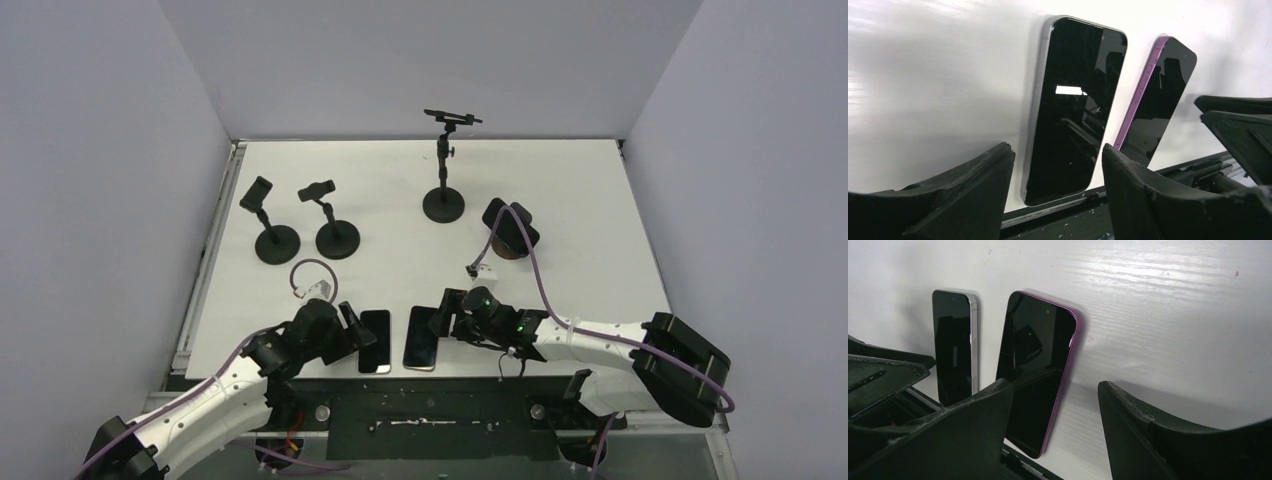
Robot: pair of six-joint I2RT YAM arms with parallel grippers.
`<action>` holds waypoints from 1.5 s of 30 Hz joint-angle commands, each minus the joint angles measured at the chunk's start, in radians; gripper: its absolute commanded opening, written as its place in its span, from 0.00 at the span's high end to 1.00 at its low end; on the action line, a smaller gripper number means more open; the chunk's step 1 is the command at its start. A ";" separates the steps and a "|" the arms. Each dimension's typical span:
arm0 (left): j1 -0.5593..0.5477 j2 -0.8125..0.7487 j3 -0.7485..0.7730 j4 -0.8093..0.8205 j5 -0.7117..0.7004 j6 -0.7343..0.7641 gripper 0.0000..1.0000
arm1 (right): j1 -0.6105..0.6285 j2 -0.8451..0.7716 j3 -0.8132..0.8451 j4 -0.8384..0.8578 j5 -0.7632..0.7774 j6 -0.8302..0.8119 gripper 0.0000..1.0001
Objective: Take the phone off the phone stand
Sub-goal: Adjust the phone at the center of the board, then pick up the phone stand with the phone at the center of the board.
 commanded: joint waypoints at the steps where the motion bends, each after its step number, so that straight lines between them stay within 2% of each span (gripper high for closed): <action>1: -0.006 0.066 -0.022 0.162 0.054 0.011 0.38 | 0.008 0.058 0.011 0.095 -0.015 0.010 0.38; 9: -0.006 0.166 -0.012 0.282 0.091 0.046 0.39 | 0.006 0.149 0.018 0.119 -0.054 -0.013 0.46; 21: -0.007 0.218 0.003 0.357 0.098 0.065 0.39 | -0.004 0.180 0.036 0.152 -0.103 -0.046 0.48; 31: -0.005 0.152 0.012 0.287 0.071 0.069 0.39 | -0.026 0.218 0.046 0.215 -0.145 -0.066 0.47; 34: -0.003 0.125 0.058 0.173 -0.011 0.072 0.39 | -0.033 0.174 0.055 0.159 -0.100 -0.056 0.47; 37: -0.003 0.082 0.133 0.050 -0.092 0.083 0.36 | -0.035 0.047 0.067 0.067 -0.032 -0.083 0.43; 42: -0.001 0.021 0.279 -0.037 -0.177 0.154 0.28 | -0.068 -0.188 0.208 -0.210 0.106 -0.262 0.33; 45: 0.001 0.028 0.364 -0.036 -0.208 0.233 0.25 | -0.181 -0.289 0.298 -0.347 0.156 -0.379 0.28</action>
